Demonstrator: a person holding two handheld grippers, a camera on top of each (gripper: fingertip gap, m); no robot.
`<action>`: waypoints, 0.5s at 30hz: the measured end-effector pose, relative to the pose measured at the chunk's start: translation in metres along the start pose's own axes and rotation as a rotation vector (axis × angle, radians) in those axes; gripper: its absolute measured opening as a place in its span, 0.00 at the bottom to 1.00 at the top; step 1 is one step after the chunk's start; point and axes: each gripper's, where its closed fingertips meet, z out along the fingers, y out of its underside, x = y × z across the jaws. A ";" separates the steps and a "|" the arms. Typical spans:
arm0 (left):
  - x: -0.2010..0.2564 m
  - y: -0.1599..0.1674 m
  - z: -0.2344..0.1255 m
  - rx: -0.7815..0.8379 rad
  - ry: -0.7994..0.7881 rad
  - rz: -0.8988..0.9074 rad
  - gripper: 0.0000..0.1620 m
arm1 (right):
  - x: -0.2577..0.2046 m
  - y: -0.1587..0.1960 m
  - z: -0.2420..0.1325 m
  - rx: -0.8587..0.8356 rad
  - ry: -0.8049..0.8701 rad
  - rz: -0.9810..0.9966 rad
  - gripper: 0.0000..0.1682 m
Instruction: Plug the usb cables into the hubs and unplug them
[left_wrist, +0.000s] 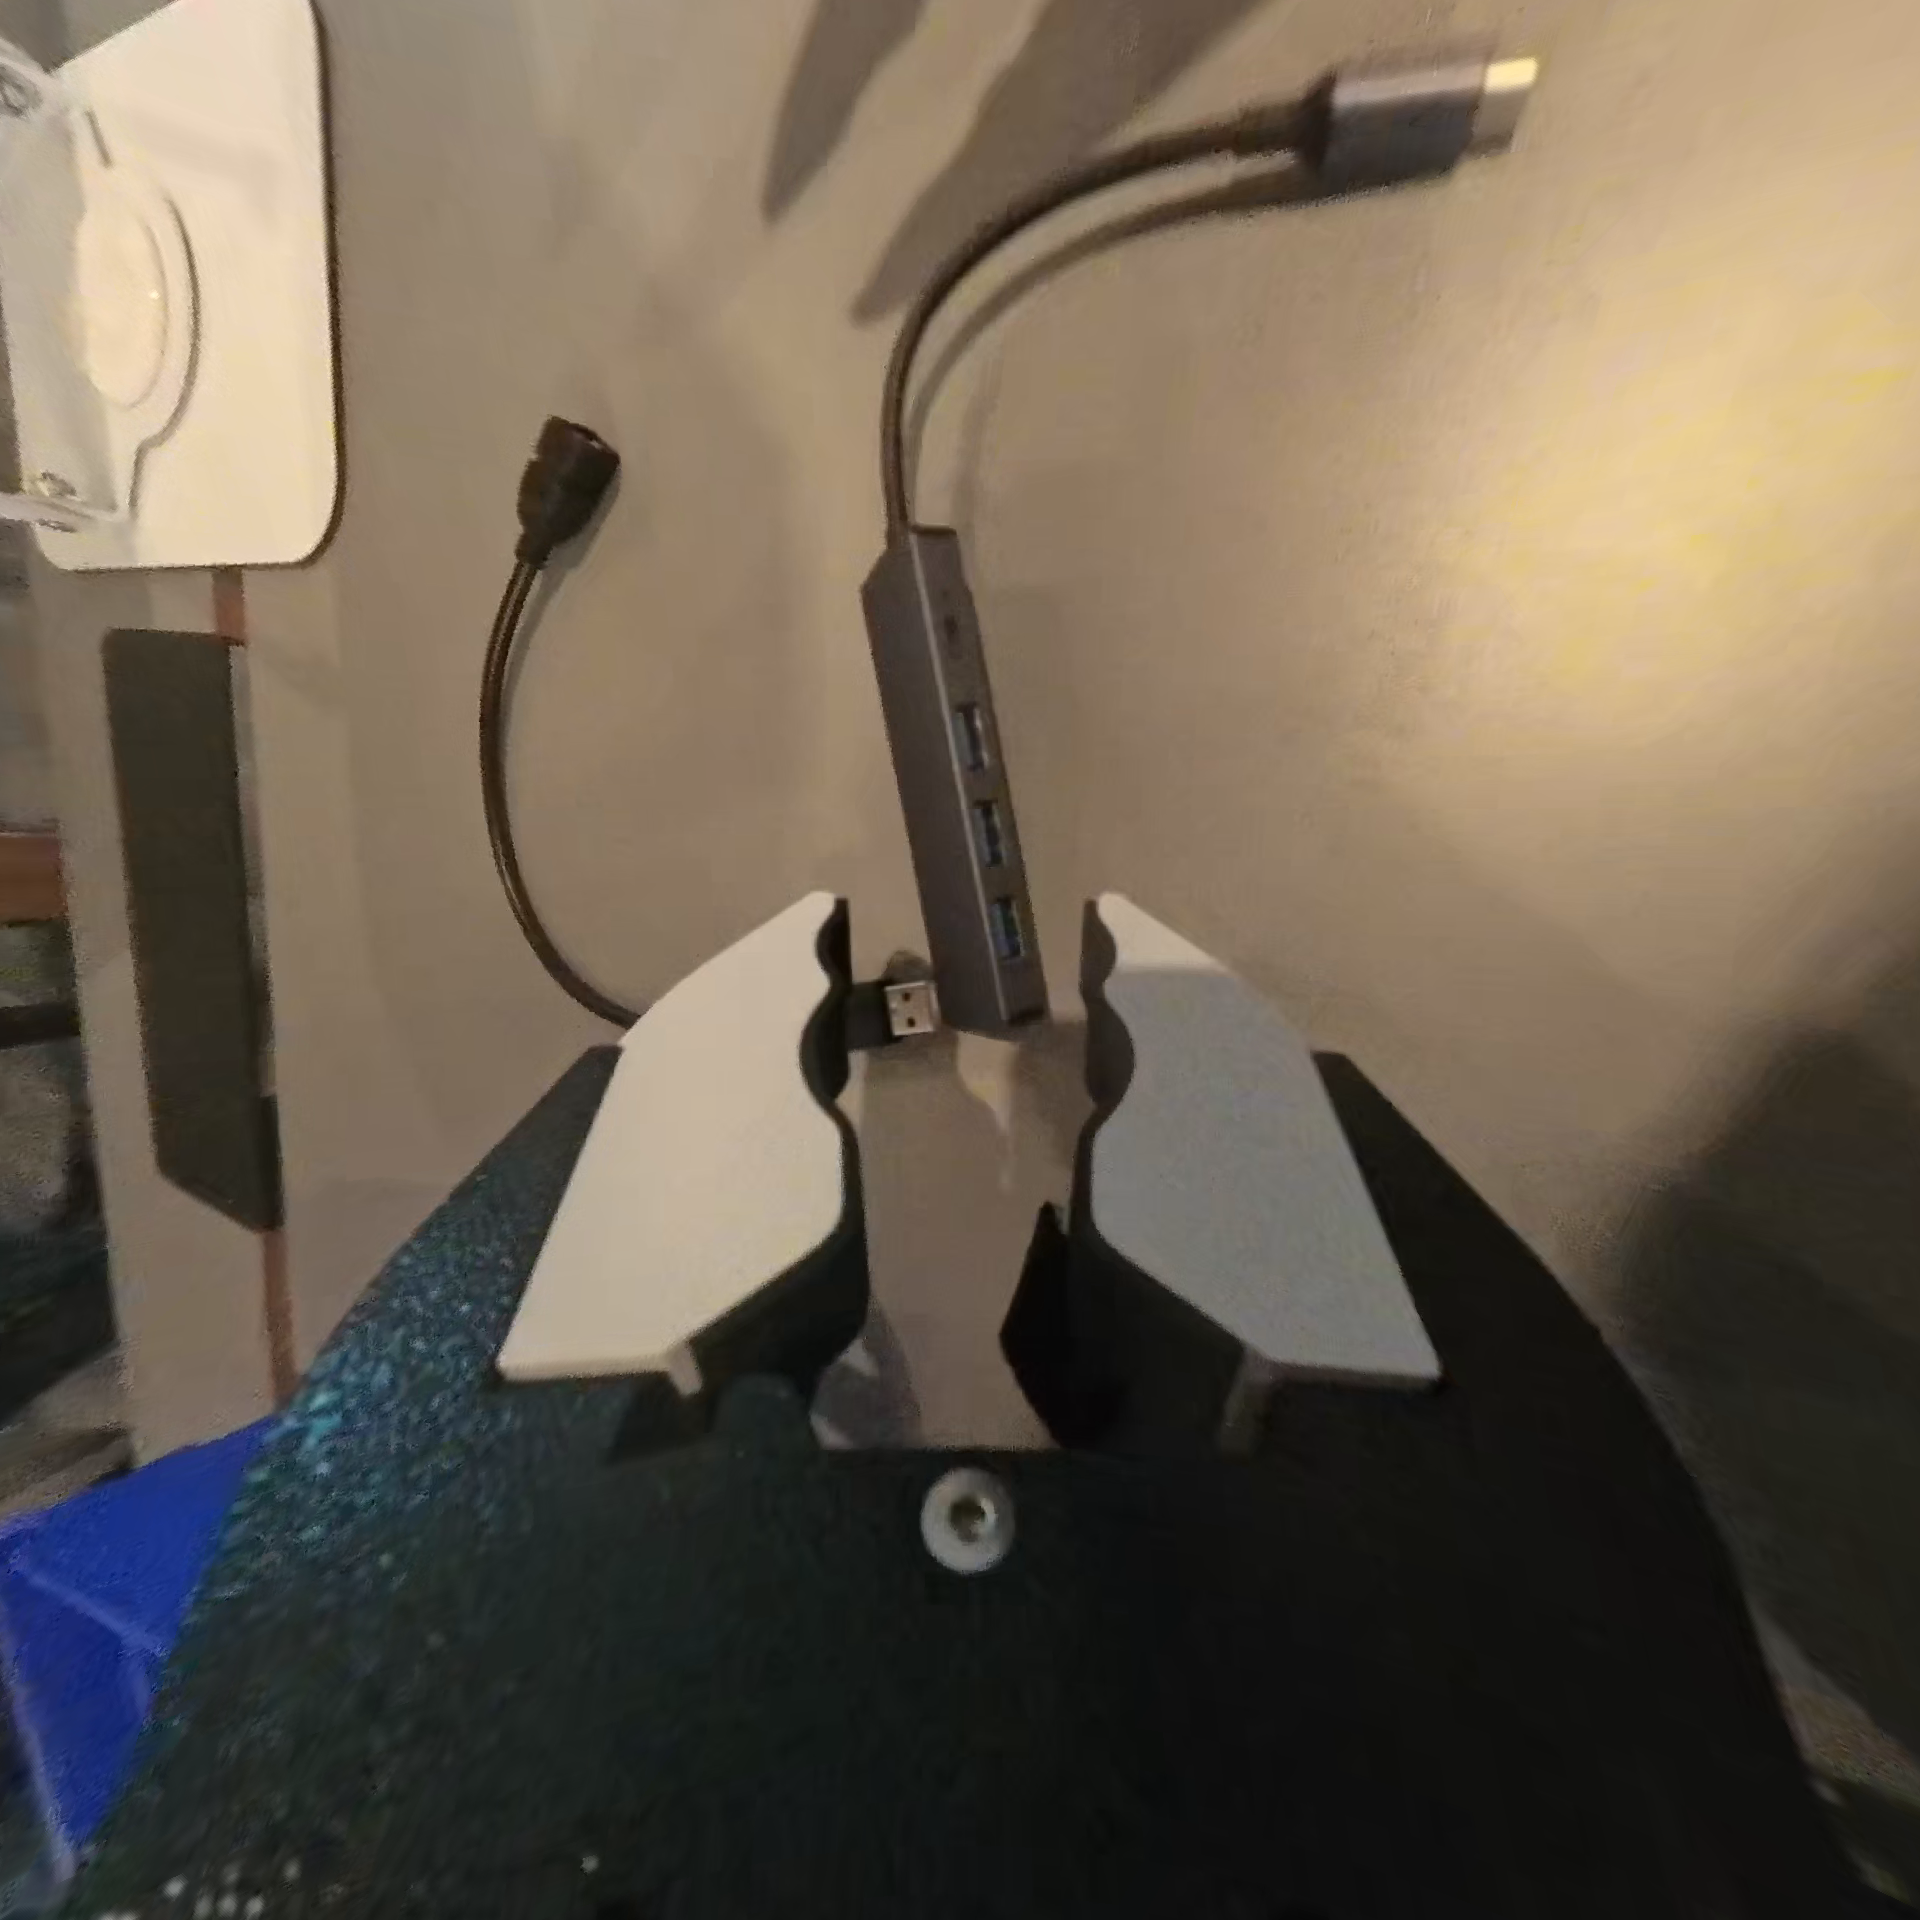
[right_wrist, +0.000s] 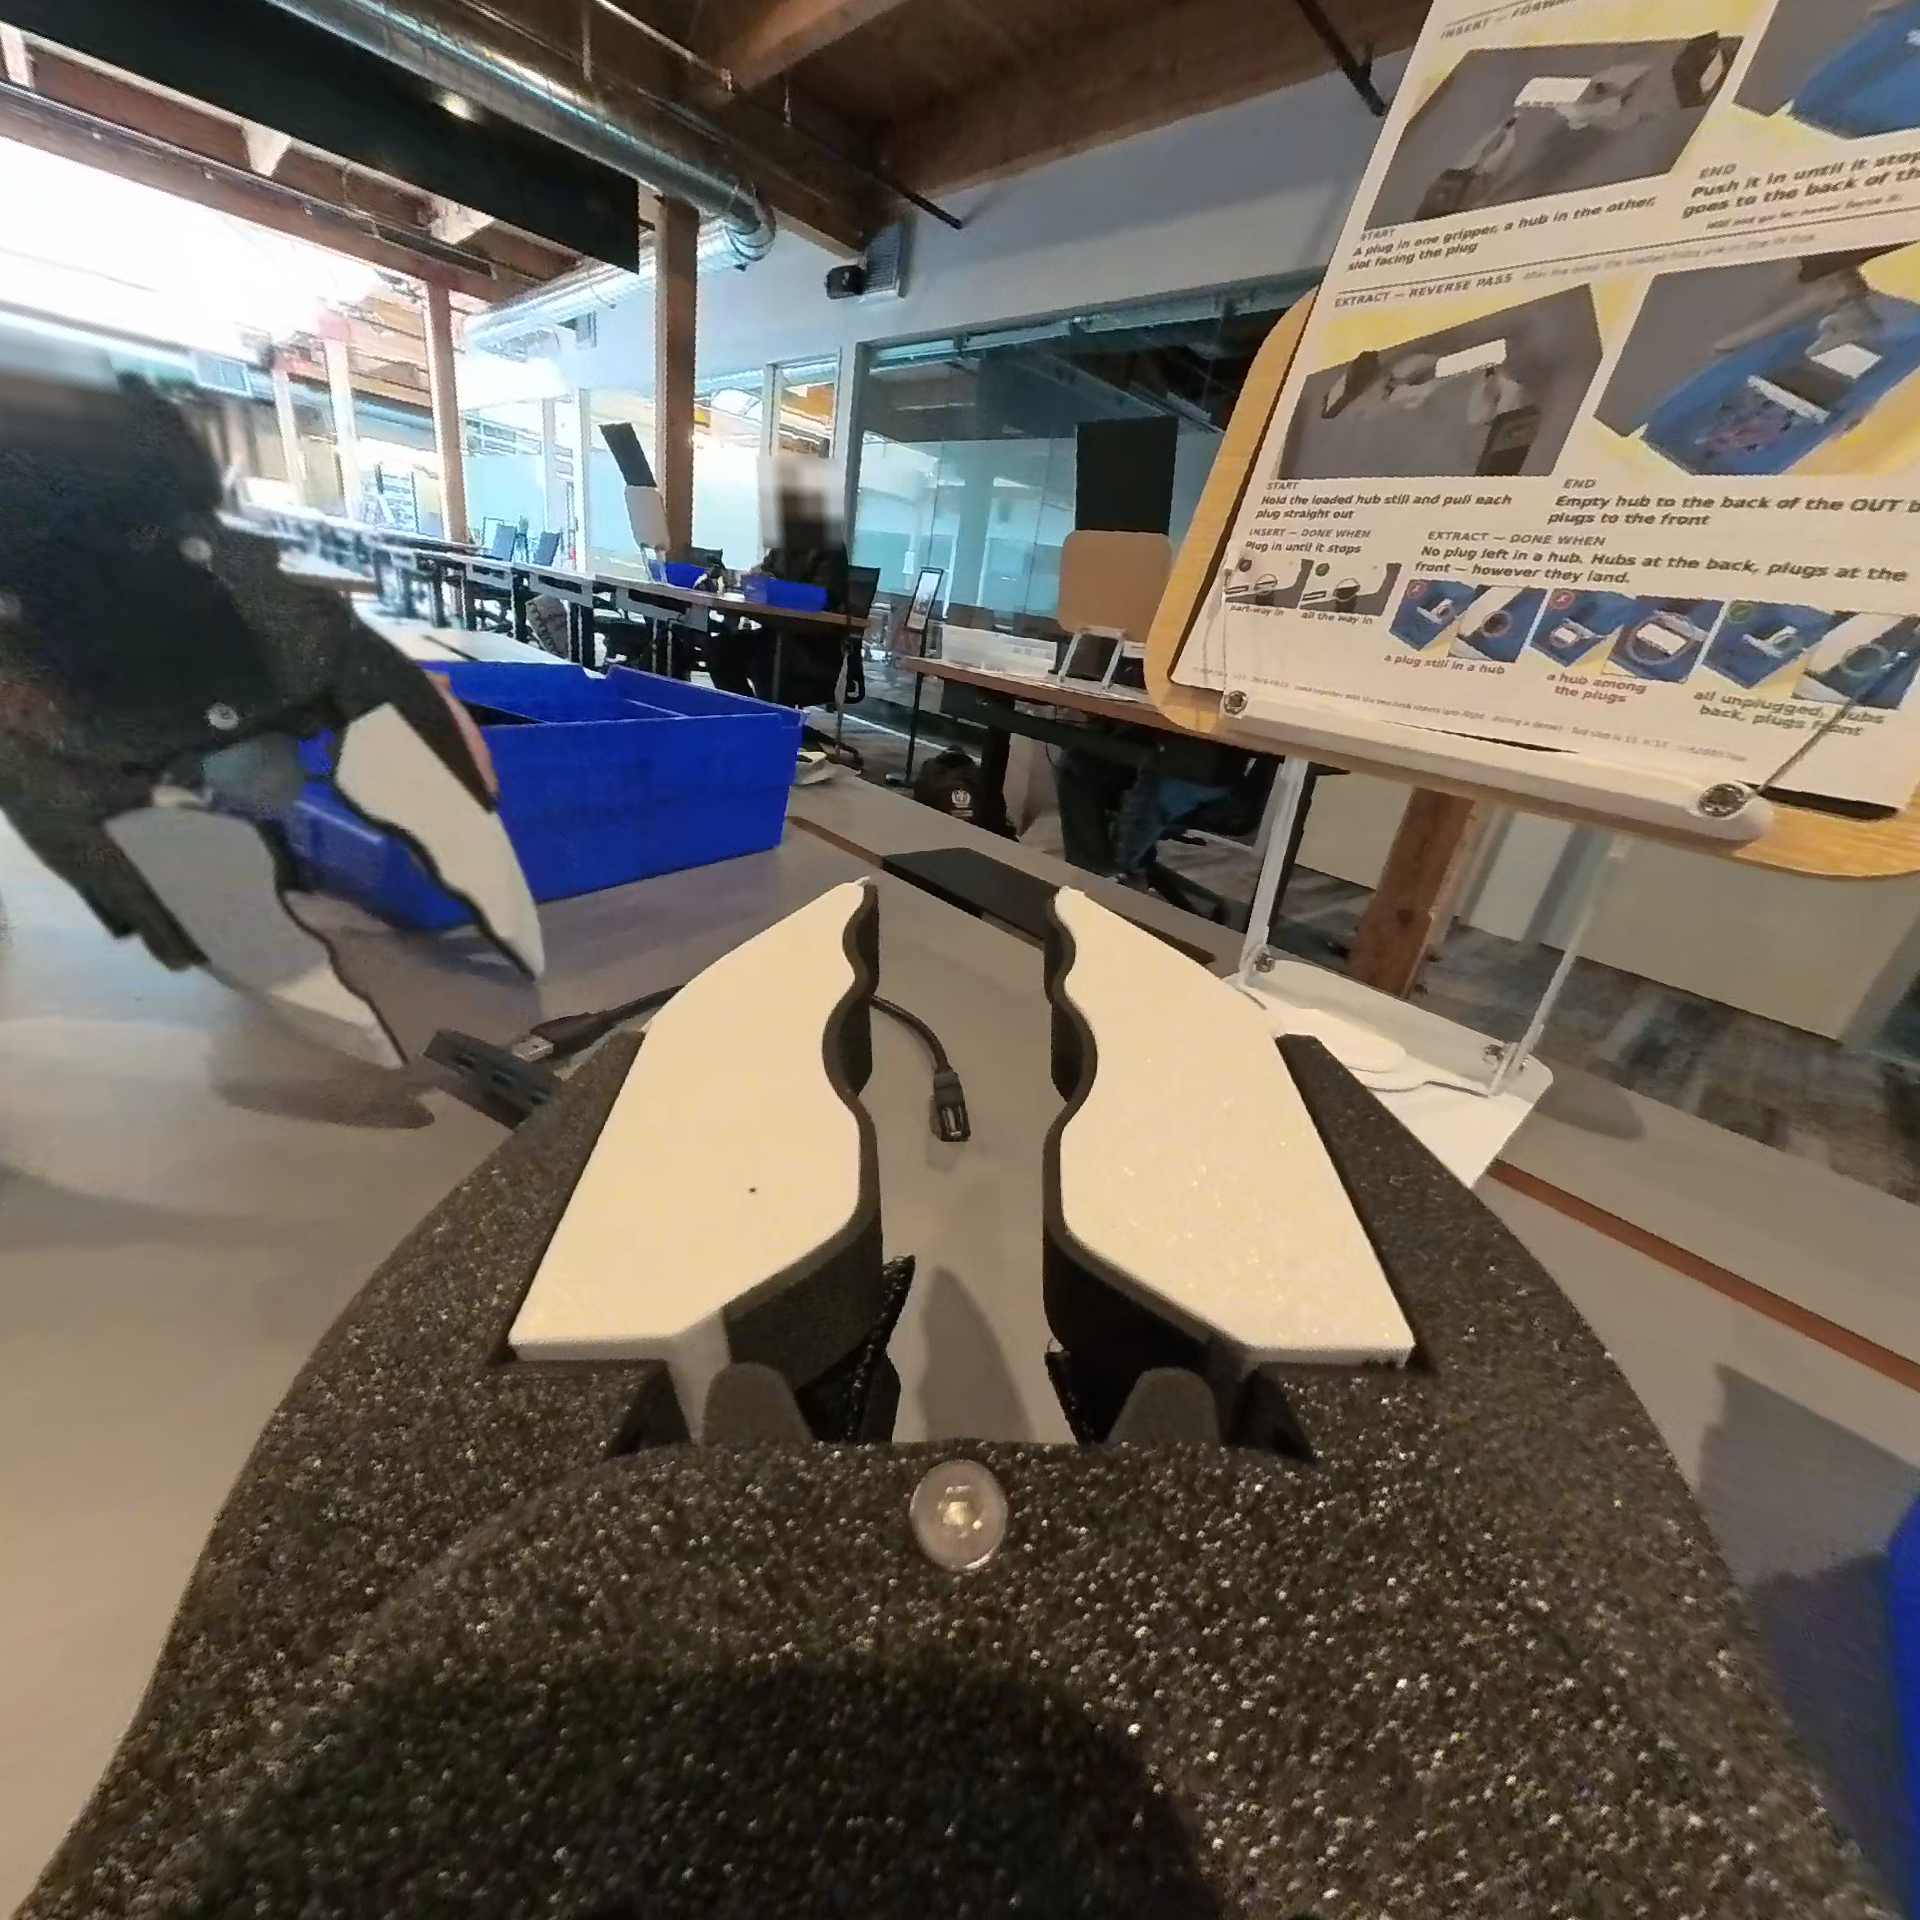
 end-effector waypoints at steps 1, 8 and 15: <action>0.003 0.001 0.004 -0.013 -0.014 0.022 0.24 | 0.000 0.000 0.000 0.001 -0.001 -0.002 0.18; -0.004 0.010 0.020 -0.219 -0.189 0.244 0.13 | -0.002 -0.003 -0.001 0.008 -0.005 -0.009 0.18; -0.010 0.007 0.030 -0.334 -0.311 0.382 0.09 | -0.003 -0.006 -0.002 0.019 -0.005 -0.012 0.18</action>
